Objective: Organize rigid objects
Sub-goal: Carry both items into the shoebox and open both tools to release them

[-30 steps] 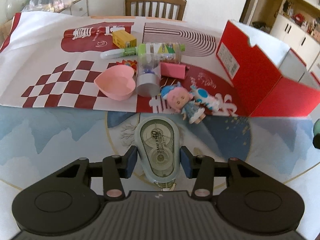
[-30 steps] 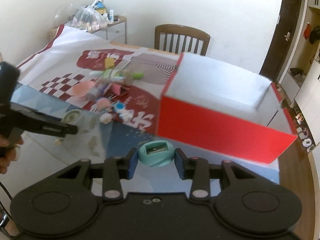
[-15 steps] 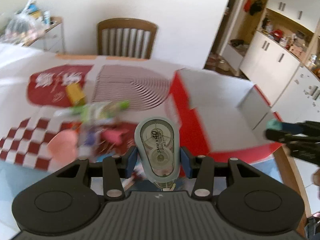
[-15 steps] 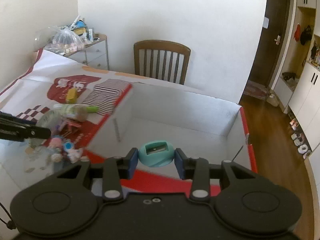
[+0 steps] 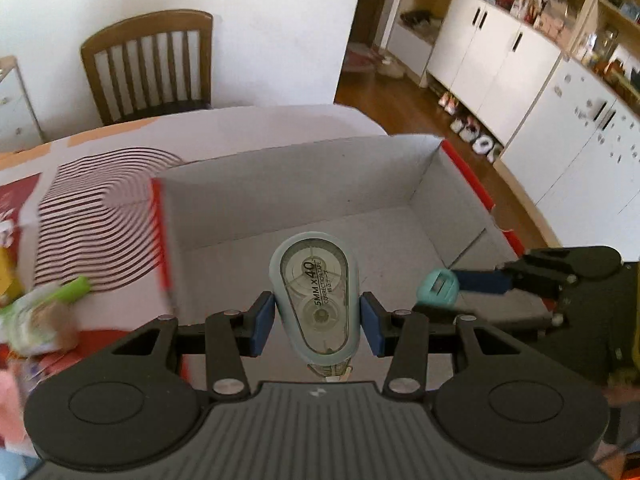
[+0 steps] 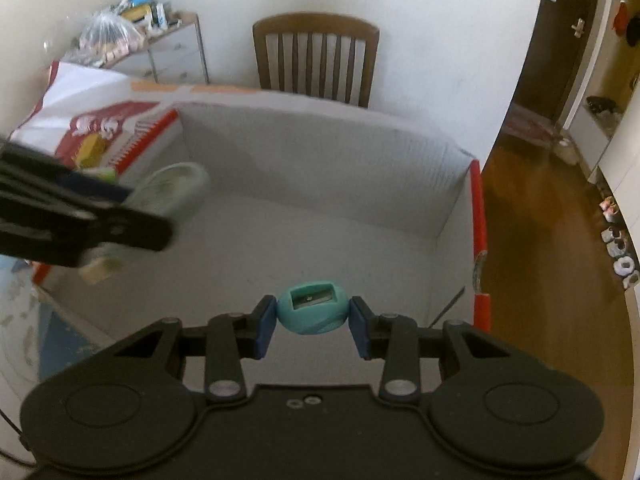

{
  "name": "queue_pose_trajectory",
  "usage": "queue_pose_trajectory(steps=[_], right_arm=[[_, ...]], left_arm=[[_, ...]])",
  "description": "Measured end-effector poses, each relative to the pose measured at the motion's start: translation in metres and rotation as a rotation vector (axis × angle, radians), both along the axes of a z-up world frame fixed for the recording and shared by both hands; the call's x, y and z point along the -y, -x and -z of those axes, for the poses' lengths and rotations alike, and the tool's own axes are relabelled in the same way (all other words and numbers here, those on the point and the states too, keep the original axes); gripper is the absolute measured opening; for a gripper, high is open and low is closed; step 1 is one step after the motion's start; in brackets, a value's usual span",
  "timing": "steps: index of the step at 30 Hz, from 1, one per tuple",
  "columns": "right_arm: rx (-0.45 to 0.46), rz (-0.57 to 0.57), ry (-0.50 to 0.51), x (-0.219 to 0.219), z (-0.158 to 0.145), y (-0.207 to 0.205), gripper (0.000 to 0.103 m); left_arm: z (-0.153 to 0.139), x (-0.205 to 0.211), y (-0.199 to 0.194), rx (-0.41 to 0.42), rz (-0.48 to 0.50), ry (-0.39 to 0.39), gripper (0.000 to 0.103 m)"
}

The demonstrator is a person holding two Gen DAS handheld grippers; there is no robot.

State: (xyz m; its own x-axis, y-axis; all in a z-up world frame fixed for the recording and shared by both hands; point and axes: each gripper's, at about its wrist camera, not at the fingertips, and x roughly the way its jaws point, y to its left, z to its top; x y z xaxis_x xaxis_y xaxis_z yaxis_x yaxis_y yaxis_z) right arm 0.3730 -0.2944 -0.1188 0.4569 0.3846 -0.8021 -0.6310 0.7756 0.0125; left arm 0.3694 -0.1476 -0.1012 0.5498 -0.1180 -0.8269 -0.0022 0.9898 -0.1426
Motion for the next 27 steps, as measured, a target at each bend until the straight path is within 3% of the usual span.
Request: queue_pose_trajectory(steps=[10, 20, 23, 27], right_arm=[[-0.092, -0.046, 0.083, -0.007, 0.023, -0.016, 0.038], [-0.145, -0.043, 0.143, -0.011, 0.032, -0.02, 0.038], [-0.148, -0.038, 0.138, -0.011, 0.032, -0.021, 0.04], [-0.155, -0.031, 0.136, -0.008, 0.032, -0.02, 0.046]], left_arm=[[0.054, 0.027, -0.049, -0.153, 0.015, -0.043, 0.046], [0.08, 0.033, -0.07, -0.286, 0.019, -0.039, 0.046], [0.085, 0.032, -0.071, -0.313, 0.015, -0.039, 0.046], [0.081, 0.031, -0.074, -0.283, 0.009, -0.033, 0.045]])
